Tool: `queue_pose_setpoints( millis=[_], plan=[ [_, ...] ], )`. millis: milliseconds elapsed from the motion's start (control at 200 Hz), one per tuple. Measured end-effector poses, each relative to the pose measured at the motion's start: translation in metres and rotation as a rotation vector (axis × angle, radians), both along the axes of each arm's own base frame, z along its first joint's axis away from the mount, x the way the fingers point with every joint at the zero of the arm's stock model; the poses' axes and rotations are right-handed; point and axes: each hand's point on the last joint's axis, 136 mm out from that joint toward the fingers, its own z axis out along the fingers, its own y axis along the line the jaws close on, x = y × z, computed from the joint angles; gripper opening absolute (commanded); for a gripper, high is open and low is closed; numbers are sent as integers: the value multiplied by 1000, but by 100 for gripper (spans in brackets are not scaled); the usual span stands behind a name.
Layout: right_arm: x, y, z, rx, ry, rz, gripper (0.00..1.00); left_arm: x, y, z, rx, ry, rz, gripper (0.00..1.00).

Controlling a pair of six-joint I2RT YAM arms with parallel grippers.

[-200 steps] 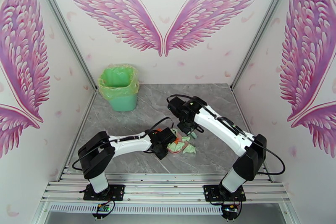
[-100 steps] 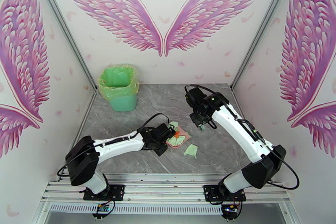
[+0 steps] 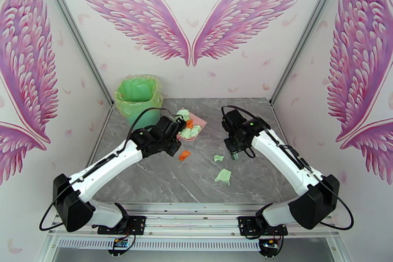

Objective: Sweep away the paper scraps from the table

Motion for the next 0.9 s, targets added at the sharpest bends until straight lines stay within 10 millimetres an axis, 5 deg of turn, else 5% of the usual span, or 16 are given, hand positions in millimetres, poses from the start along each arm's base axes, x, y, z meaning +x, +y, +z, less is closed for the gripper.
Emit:
queue_pose_setpoints(
  millis=[420, 900],
  plan=[
    [-5, 12, -15, 70, 22, 23, 0, 60, 85, 75, 19, -91, 202, 0],
    [-5, 21, -17, 109, 28, 51, 0, 123, 206, 108, 276, -63, 447, 0]
  ],
)
